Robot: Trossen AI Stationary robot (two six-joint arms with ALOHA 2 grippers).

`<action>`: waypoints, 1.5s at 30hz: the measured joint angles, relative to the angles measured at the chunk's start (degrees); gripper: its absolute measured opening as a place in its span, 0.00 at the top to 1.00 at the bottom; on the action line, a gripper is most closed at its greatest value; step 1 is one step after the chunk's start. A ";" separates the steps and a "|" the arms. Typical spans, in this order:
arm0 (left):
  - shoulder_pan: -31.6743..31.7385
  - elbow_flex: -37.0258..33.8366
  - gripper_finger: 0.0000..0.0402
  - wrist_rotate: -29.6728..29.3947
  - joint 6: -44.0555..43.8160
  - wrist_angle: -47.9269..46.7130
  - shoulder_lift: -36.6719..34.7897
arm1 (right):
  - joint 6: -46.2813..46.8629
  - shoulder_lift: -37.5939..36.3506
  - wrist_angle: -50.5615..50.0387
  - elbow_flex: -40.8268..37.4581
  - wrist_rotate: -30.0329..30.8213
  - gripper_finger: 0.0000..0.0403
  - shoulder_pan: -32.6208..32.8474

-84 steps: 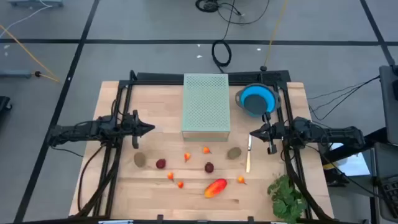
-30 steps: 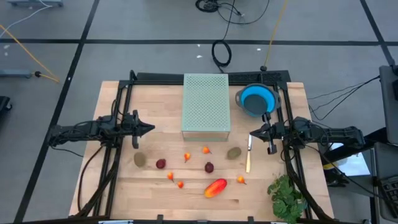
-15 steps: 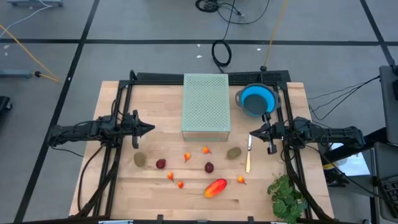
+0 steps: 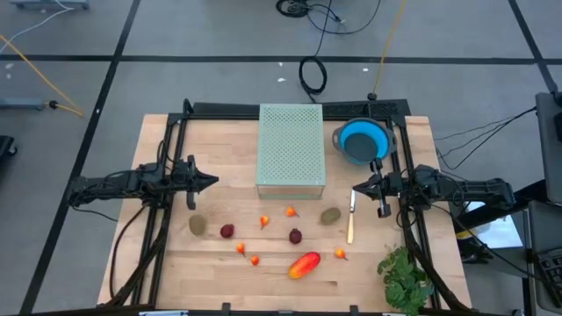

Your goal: Pick & Place Fruit

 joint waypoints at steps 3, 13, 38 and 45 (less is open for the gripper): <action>0.00 0.00 0.98 -0.02 0.00 0.05 0.00 | 0.00 -0.01 0.00 -0.01 0.00 0.99 0.00; 0.02 -0.09 0.98 -0.33 -0.60 0.76 0.00 | 8.90 0.03 4.58 -0.01 4.28 1.00 0.01; 0.01 -0.07 0.98 -0.44 0.03 0.83 0.00 | 5.79 0.04 9.64 -0.01 7.58 1.00 0.00; 0.00 -0.02 0.98 -0.44 0.00 0.83 0.00 | 3.50 0.06 9.49 -0.01 7.86 1.00 0.00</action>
